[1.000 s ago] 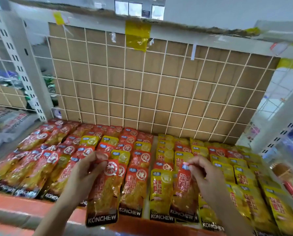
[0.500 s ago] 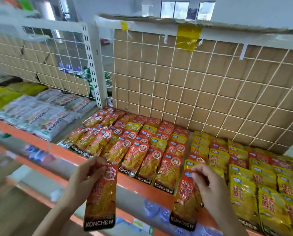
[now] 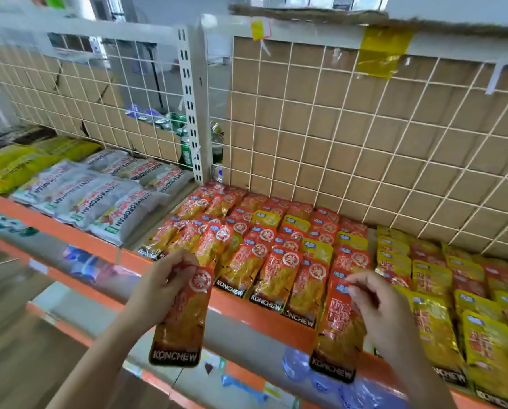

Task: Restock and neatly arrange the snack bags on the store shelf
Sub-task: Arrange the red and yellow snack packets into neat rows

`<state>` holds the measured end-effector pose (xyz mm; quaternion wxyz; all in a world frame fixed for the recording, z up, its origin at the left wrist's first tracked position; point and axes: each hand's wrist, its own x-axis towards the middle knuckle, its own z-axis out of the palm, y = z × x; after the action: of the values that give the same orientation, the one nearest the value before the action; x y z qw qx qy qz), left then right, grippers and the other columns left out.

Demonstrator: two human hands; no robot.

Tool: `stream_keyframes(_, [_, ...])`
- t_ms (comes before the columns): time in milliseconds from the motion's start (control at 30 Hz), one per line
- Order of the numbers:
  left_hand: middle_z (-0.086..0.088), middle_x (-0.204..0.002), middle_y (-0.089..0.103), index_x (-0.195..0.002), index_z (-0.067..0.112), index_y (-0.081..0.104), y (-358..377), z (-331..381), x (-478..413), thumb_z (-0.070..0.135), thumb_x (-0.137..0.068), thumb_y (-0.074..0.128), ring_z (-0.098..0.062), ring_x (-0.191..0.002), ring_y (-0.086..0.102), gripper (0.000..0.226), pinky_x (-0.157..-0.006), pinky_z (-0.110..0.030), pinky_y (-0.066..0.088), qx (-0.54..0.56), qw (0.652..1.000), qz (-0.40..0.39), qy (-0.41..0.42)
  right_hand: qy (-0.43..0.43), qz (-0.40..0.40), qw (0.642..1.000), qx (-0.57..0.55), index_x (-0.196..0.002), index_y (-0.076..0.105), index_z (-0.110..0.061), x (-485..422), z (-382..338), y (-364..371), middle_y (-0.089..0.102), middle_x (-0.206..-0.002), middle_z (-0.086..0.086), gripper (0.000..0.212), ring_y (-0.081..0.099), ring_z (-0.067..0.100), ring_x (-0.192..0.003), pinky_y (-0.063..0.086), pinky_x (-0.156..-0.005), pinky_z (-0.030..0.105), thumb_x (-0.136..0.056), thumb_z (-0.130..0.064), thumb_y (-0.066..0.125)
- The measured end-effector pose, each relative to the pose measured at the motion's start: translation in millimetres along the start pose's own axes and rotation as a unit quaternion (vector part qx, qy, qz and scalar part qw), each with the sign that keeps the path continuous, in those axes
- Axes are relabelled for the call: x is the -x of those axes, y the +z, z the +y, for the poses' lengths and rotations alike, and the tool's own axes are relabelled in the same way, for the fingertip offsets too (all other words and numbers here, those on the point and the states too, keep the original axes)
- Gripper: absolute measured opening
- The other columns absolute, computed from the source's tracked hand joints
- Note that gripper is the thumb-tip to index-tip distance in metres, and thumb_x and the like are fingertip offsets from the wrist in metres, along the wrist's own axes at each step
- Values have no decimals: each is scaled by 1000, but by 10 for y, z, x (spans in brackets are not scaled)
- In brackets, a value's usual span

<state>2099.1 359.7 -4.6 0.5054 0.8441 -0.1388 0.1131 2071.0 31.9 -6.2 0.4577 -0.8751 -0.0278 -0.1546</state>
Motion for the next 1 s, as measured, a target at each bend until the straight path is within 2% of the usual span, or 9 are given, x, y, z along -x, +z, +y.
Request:
stream_keyframes(133, [17,-74,58,-79,33,54,-352,-368,-391,17,-81,50,2,-69,50,17,-66,-14,39,-14,1000,-8,24,-1,22,1000,7,-81,60,-25,-312,-166,376,62,-72,-16,27,56,3,-62,38,-53,8,-86,2,58])
stream_keyframes(267, [19,-74,59,-79,32,55,-639,-677,-784,19,-80,51,4,-70,52,14,-67,-11,38,6,1000,-21,18,-16,46,999,17,-78,58,-29,-636,-375,765,58,-60,-4,33,56,4,-64,40,-55,9,-84,4,59])
stream_keyframes(367, [16,-76,62,-81,29,58,-769,-875,-1071,19,-83,54,1,-70,55,11,-66,-14,40,23,999,-37,7,-8,51,998,22,-79,58,-31,-838,-474,1017,57,-62,-4,33,56,6,-63,41,-55,13,-85,2,59])
stream_keyframes(533, [16,-79,66,-77,19,60,-789,-1117,-1458,0,-89,55,-1,-70,59,23,-66,-17,44,10,998,-64,-21,36,53,997,41,-79,57,-32,-1058,-497,1324,57,-60,-6,31,54,6,-59,45,-57,23,-87,-2,58])
stream_keyframes(600, [16,-77,67,-78,24,60,-766,-1187,-1575,3,-90,55,-2,-70,61,24,-68,-24,46,8,997,-78,-24,60,40,996,57,-80,59,-27,-1106,-513,1422,57,-58,-8,23,53,3,-58,42,-56,19,-88,-5,58])
stream_keyframes(700, [14,-73,68,-75,30,57,-729,-1244,-1715,6,-89,56,6,-69,61,29,-59,-10,43,-26,997,-76,-10,78,19,991,109,-79,56,-25,-1172,-532,1549,52,-57,-9,19,53,1,-59,36,-57,16,-88,-9,59])
stream_keyframes(833, [16,-76,63,-78,31,55,-673,-1349,-1818,8,-89,58,6,-66,58,26,-53,-9,40,-108,990,-91,4,88,-1,980,180,-85,55,-29,-1210,-526,1679,49,-63,-19,13,47,-4,-59,34,-57,17,-90,-18,58])
stream_keyframes(900, [18,-78,60,-78,31,54,-636,-1409,-1822,8,-88,59,3,-71,56,25,-58,-10,38,-129,986,-106,-3,94,-3,972,214,-94,58,-25,-1194,-525,1735,52,-71,-20,6,49,-4,-64,35,-56,11,-92,-21,55])
stream_keyframes(1000, [10,-84,60,-79,26,53,-561,-1482,-1776,6,-86,60,-11,-81,55,22,-64,-11,34,-127,985,-114,-1,94,7,966,242,-102,58,-24,-1157,-491,1810,54,-89,-18,10,48,-5,-79,35,-66,8,-94,-24,52])
